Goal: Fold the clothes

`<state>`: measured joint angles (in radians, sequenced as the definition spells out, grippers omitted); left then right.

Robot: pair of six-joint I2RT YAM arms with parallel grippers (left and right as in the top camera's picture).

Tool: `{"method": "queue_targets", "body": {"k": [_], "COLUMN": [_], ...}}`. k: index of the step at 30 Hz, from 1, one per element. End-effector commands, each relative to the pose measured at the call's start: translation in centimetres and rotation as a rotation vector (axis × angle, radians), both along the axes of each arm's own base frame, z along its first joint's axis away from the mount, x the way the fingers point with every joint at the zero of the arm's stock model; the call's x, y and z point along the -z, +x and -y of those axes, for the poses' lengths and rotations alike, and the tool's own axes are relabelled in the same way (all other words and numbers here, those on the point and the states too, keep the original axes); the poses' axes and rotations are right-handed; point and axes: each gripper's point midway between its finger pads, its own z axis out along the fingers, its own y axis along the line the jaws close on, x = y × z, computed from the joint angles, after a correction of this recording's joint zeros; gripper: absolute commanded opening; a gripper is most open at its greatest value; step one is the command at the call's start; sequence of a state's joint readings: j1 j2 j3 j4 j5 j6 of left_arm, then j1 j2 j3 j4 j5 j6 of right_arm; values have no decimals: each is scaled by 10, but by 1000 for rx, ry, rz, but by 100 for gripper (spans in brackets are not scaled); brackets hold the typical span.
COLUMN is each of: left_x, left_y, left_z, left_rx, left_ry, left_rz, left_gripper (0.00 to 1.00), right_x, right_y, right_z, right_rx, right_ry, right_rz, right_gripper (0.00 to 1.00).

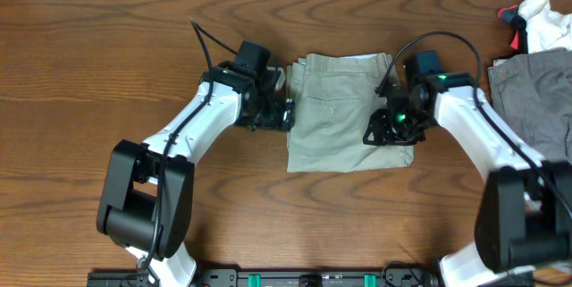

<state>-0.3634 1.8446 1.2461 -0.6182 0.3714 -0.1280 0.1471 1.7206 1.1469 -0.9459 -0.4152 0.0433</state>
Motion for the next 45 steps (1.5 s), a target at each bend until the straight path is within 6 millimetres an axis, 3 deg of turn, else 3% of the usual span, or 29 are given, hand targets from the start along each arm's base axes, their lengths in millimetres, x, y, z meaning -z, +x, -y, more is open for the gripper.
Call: {"method": "queue_targets", "body": {"k": [1, 10, 15, 18, 21, 22, 24, 27, 29, 33, 38, 40, 42, 45], "left_x": [6, 45, 55, 55, 55, 58, 62, 64, 60, 23, -68, -95, -106, -97], "left_y": [3, -6, -11, -10, -7, -5, -3, -1, -1, 10, 31, 37, 42, 42], "left_z": [12, 48, 53, 58, 62, 60, 57, 55, 54, 40, 4, -15, -44, -85], "left_rx": [-96, -71, -60, -42, -32, -35, -42, -45, -48, -79, -70, -75, -119, -178], "left_ry": [-85, -278, -294, -299, -295, -270, -232, -215, -217, -235, -284, -289, -249, -169], "left_rz": [-66, -234, -272, -253, -226, -212, -195, -182, -179, -136, 96, 185, 231, 216], "left_gripper": [94, 94, 94, 88, 64, 50, 32, 10, 6, 6, 6, 6, 6, 6], "right_x": [-30, -40, -40, -40, -40, -40, -40, -40, -40, -39, -39, -39, -39, -39], "right_y": [5, 0, -1, -1, -1, -2, -2, -4, -5, -9, -11, -10, -10, -10], "right_z": [-5, -5, -4, -4, -4, -4, -4, -4, -4, -3, -3, -3, -3, -3], "right_rx": [-23, -25, -25, -25, -26, -25, -25, -25, -25, -25, -25, -25, -25, -25], "right_ry": [48, 50, 49, 49, 49, 49, 48, 47, 47, 44, 43, 44, 44, 44], "right_rz": [84, 98, 91, 92, 92, 90, 87, 80, 74, 56, 51, 54, 55, 55], "right_gripper": [45, 44, 44, 44, 43, 43, 42, 41, 41, 40, 39, 39, 39, 39]}}
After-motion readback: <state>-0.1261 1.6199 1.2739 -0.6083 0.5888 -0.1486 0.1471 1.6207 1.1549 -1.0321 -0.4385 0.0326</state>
